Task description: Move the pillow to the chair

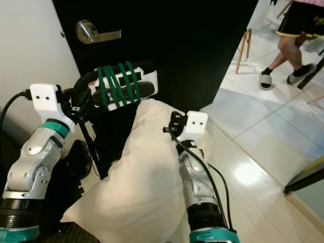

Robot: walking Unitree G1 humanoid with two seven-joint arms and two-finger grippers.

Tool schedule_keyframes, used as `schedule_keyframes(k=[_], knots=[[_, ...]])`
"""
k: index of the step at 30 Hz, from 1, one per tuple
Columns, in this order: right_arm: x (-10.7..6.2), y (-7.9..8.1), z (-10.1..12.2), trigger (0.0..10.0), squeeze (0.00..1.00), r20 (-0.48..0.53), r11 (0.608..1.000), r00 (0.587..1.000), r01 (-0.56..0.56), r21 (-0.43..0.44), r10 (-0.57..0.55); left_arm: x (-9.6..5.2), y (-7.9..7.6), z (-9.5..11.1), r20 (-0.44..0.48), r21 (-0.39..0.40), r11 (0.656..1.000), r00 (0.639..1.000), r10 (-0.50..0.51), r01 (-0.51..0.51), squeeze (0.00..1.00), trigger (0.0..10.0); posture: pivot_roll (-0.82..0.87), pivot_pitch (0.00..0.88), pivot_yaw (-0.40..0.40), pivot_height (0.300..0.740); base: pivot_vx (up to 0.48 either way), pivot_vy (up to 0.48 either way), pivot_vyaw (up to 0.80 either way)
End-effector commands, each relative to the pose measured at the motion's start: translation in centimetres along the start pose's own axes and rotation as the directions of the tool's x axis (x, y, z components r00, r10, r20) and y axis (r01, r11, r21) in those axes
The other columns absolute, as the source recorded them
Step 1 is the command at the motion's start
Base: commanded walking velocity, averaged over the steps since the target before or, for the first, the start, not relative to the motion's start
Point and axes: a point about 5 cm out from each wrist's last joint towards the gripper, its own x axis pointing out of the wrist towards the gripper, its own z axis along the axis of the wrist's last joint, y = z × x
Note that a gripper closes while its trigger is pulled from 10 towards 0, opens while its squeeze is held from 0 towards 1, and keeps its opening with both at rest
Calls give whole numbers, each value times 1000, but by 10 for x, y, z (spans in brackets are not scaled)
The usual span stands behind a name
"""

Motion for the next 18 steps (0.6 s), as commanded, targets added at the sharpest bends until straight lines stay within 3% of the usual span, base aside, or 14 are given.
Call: schedule_keyframes(k=[1, 9, 14, 15, 16, 18], knots=[[-1, 1, -11, 10000, 0, -57, 1000, 998, -9, -7, 9, -4, 0, -10, -34, -9, 1000, 999, -5, 5, 0, 10000, 23, 0, 38, 740, 0, 0, 0], [-8, -2, -30, 10000, 0, -139, 999, 990, -15, -42, 9, -15, 12, -40, -116, 31, 999, 993, 22, -18, 0, 10000, 26, 0, 34, 740, 0, 0, 0], [-12, -7, -46, 10000, 0, -202, 999, 979, 7, -53, -17, -26, 29, -69, -228, 43, 996, 970, 80, -72, 0, 10000, 28, 0, 34, 740, 0, 0, 0], [-19, -15, -64, 10000, 0, -281, 996, 958, 28, -87, -51, -35, 42, -99, -341, 84, 989, 930, 140, -118, 0, 10000, 36, 0, 30, 740, 0, 0, 0], [-19, -15, -64, 10000, 0, -281, 996, 958, 28, -87, -51, -35, 42, -99, -341, 84, 989, 930, 140, -118, 0, 10000, 36, 0, 30, 740, 0, 0, 0], [-33, -26, -87, 10000, 0, -378, 989, 918, 74, -125, -117, -51, 57, -134, -469, 162, 970, 851, 236, -180, 0, 10000, 37, 0, 27, 740, 0, 0, 0]])
